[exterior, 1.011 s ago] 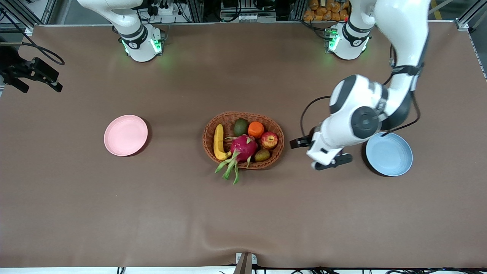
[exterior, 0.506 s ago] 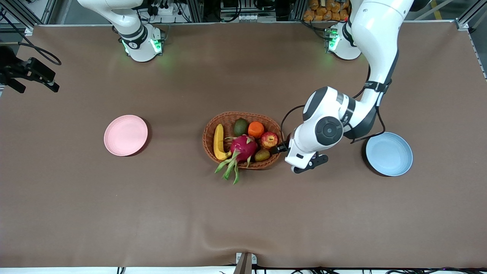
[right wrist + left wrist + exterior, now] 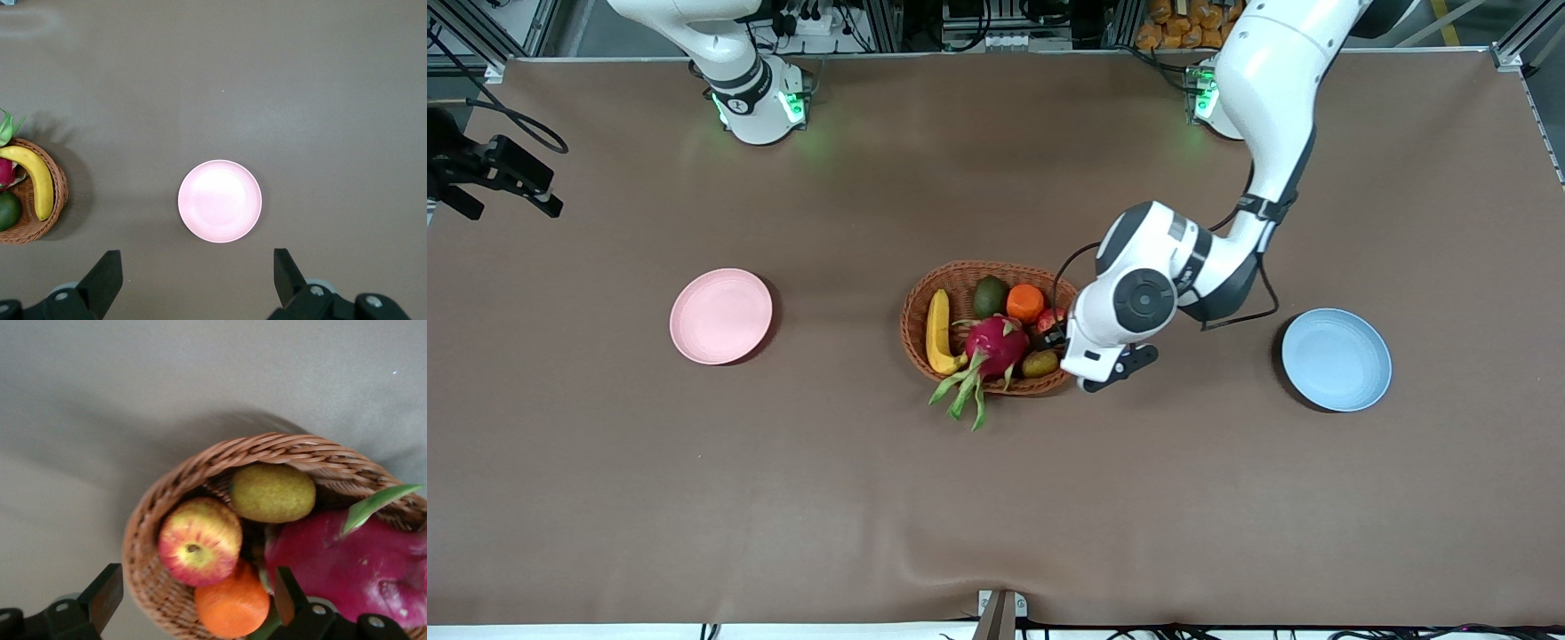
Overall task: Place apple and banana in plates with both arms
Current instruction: 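Move the left gripper over the basket toward the red apple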
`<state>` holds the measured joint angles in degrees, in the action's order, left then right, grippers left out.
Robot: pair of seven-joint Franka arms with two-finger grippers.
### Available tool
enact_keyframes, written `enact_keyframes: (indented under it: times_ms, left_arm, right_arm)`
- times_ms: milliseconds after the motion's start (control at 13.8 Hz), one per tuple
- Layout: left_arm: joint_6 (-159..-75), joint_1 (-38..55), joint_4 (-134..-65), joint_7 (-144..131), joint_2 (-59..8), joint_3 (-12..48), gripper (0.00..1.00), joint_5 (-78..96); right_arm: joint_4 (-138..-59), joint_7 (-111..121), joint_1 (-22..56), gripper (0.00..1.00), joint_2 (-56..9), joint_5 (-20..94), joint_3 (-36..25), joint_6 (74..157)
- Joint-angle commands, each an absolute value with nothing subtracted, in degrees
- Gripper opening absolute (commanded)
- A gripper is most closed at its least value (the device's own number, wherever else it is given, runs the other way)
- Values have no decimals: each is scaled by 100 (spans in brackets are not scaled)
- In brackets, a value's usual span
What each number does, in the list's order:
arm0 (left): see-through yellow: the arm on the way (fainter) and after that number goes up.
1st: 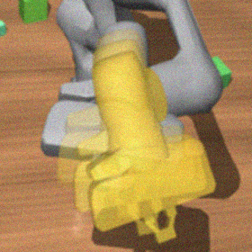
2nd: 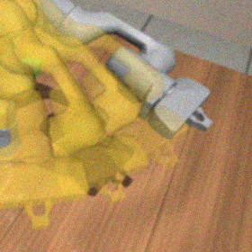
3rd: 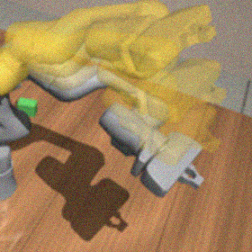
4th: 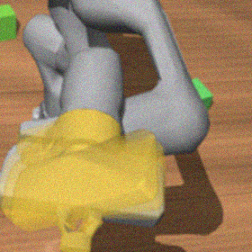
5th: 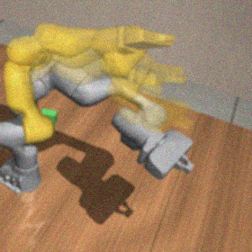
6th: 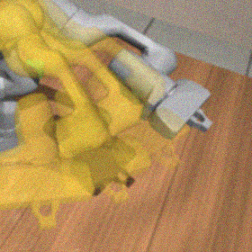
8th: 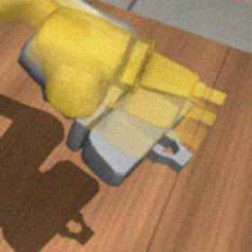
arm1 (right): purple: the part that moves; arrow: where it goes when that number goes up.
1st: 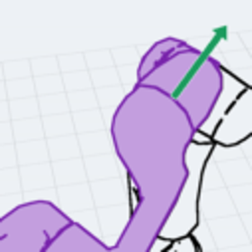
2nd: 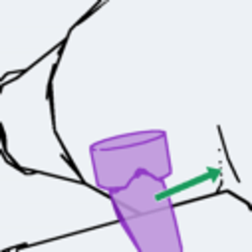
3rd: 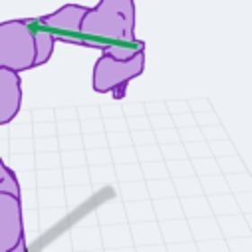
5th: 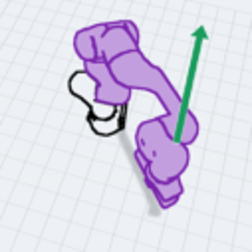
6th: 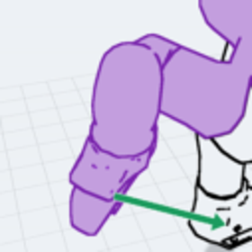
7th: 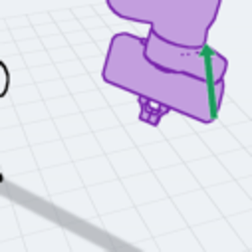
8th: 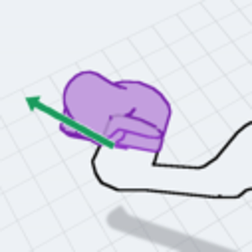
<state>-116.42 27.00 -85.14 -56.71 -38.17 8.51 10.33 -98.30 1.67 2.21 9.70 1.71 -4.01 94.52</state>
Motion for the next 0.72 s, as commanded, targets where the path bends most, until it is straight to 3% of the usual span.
enact_keyframes:
  times_ms: [0,433,650]
  left_arm:
    - [-11751,2751,-8393,-5809,-3981,809,100,1160]
    - [-11865,2900,-8411,-6064,-4148,800,100,1195]
    - [-11865,2900,-8472,-6064,-4184,800,100,1195]
  right_arm:
    - [-9870,229,167,100,1063,53,-343,9536]
    - [-9922,176,167,100,1046,44,-387,9492]
    - [-10317,167,167,100,976,18,-387,9562]
